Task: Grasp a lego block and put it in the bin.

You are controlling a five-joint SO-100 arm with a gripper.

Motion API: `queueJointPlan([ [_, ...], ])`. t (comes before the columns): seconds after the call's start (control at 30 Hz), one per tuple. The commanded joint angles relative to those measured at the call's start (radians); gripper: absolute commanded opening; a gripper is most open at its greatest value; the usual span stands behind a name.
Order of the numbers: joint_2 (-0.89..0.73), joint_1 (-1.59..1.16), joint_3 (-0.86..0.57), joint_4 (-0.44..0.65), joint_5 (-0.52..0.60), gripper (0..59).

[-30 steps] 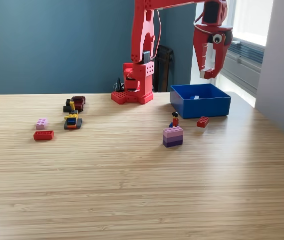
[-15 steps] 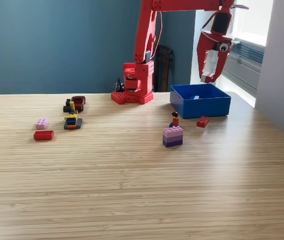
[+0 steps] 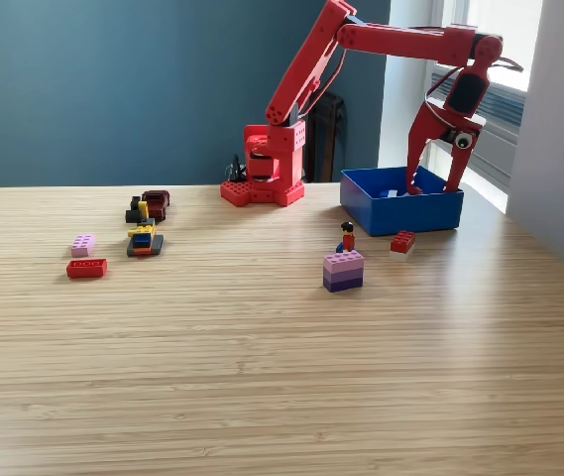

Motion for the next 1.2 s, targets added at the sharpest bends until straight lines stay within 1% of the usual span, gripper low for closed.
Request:
queueJointPlan([
  [0.03,0.020,-0.012,-0.097,0.049,-0.015,27.6],
  [0.2,0.043,-0.021,-0.186,0.058,-0.020,27.0],
  [0.4,0.190,-0.055,-0.192,0.058,-0.014,26.9],
  [0.47,0.239,-0.057,-0.189,0.058,-0.003,25.6],
  [0.63,0.347,-0.046,-0.206,0.058,0.035,19.8],
  [0.83,0.476,-0.015,-0.253,0.058,0.054,17.1],
  [0.9,0.511,-0.002,-0.218,0.058,0.057,15.9],
  [1.0,0.549,0.063,-0.089,0.055,0.063,10.9],
  [1.1,0.560,0.158,0.035,0.052,0.057,8.9],
  [1.2,0.560,0.318,0.097,0.051,0.032,8.5],
])
